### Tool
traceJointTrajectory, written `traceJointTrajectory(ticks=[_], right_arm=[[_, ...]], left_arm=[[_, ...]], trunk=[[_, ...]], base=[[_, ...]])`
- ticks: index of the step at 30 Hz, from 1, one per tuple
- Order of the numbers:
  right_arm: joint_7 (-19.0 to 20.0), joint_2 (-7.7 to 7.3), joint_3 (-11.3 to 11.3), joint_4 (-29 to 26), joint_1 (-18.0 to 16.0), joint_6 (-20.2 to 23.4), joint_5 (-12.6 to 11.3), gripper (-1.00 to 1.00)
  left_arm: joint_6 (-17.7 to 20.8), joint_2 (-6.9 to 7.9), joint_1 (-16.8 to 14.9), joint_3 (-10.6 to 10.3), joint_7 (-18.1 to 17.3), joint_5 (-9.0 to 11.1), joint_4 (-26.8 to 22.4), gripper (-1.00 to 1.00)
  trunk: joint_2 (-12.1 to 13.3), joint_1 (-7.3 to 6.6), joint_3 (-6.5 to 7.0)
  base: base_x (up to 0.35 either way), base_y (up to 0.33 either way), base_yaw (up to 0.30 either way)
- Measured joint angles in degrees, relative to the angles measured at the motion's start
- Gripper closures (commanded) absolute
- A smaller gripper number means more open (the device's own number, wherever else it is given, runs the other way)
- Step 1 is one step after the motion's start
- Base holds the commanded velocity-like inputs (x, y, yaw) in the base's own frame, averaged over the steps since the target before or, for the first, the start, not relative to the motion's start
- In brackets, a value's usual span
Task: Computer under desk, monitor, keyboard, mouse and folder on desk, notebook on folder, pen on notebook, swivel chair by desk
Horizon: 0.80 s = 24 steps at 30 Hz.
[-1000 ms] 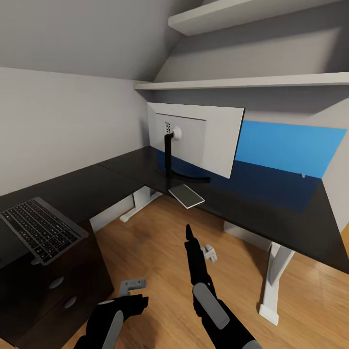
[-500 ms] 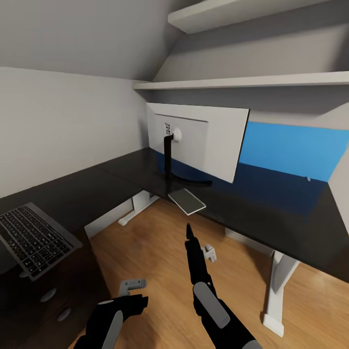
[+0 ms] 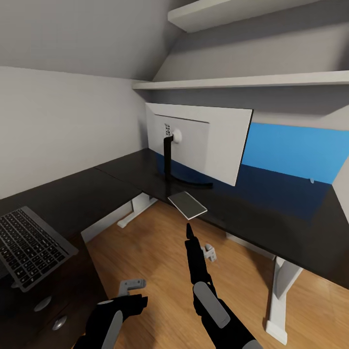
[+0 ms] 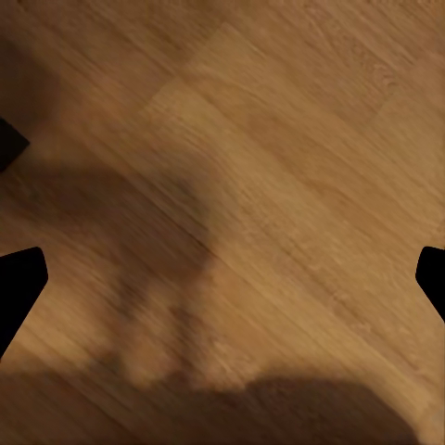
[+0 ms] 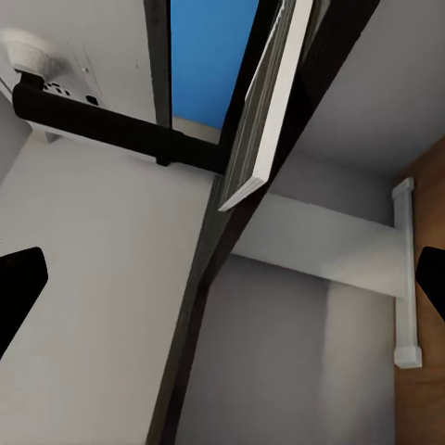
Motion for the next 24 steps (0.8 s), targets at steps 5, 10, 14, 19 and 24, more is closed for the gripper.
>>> traceJointTrajectory(ticks=[5, 10, 14, 19, 24], right_arm=[[0.0, 0.0, -0.1, 0.0, 0.0, -0.1, 0.0, -1.0], [-0.1, 0.0, -0.1, 0.0, 0.0, -0.1, 0.0, -1.0], [-0.1, 0.0, -0.2, -0.1, 0.0, -0.1, 0.0, -1.0], [-0.1, 0.0, -0.3, 0.0, 0.0, -0.1, 0.0, -1.0], [-0.3, 0.0, -0.3, 0.1, 0.0, -0.1, 0.0, -1.0]], left_arm=[[-1.1, 0.0, 0.0, -0.1, 0.0, 0.0, 0.0, -1.0], [-2.9, 0.0, 0.2, 0.0, -0.2, 0.1, 0.0, -1.0], [-3.2, 0.0, 0.1, 0.0, -0.2, 0.1, 0.0, -1.0], [-3.4, 0.0, 0.2, 0.0, -0.2, 0.1, 0.0, -1.0], [-3.6, 0.0, 0.2, 0.0, -0.1, 0.1, 0.1, -1.0]], trunk=[[0.0, -0.01, 0.0], [0.0, 0.0, 0.0], [0.0, 0.0, 0.0], [0.0, 0.0, 0.0], [0.0, -0.01, 0.0]], base=[[0.107, 0.0, 0.0], [0.08, 0.0, 0.0], [0.018, 0.0, 0.0], [0.018, 0.0, 0.0], [0.118, 0.0, 0.0]])
